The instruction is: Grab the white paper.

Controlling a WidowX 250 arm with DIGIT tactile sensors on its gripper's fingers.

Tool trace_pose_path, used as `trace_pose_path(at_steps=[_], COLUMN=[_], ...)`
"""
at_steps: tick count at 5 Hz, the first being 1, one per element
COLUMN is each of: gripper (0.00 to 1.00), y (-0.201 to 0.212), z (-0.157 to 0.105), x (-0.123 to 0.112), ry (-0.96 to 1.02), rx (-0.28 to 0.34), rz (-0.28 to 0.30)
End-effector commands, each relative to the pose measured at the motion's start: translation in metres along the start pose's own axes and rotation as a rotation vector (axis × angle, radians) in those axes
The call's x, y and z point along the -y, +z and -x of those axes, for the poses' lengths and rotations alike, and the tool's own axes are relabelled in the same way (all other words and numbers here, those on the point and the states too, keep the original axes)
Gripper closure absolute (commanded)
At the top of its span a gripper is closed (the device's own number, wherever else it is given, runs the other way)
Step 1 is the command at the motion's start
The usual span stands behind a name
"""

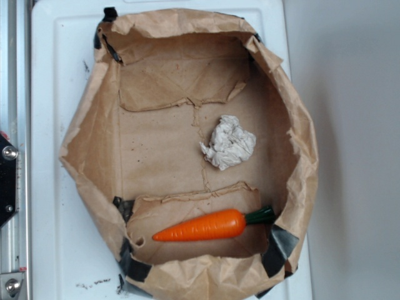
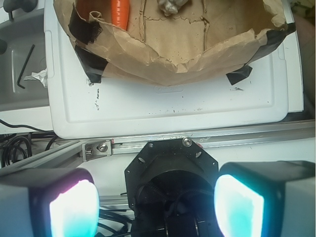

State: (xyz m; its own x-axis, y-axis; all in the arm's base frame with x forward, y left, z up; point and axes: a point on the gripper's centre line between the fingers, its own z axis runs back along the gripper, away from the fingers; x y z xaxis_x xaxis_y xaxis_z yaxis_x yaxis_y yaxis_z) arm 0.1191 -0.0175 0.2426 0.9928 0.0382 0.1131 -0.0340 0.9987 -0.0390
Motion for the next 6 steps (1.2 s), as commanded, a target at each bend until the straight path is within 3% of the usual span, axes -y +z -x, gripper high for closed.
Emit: trace_pose_path(at_steps=[1,2,3,4,6], gripper=[0.00,0.00,0.00,0.00,0.00], y=[0.000,-0.003,-0.014,-0.038,-0.096], z=[0.000,-0.039,-0.064,-0.108,-0.168], x=[0.000,0.018,0.020,0.004,-0.019], ry=[0.000,0.077,0.064,0.083,0.106], rx=[0.000,0.034,0.064,0.126,0.105], rz=[0.000,0.044,0.068,0.072,0.036])
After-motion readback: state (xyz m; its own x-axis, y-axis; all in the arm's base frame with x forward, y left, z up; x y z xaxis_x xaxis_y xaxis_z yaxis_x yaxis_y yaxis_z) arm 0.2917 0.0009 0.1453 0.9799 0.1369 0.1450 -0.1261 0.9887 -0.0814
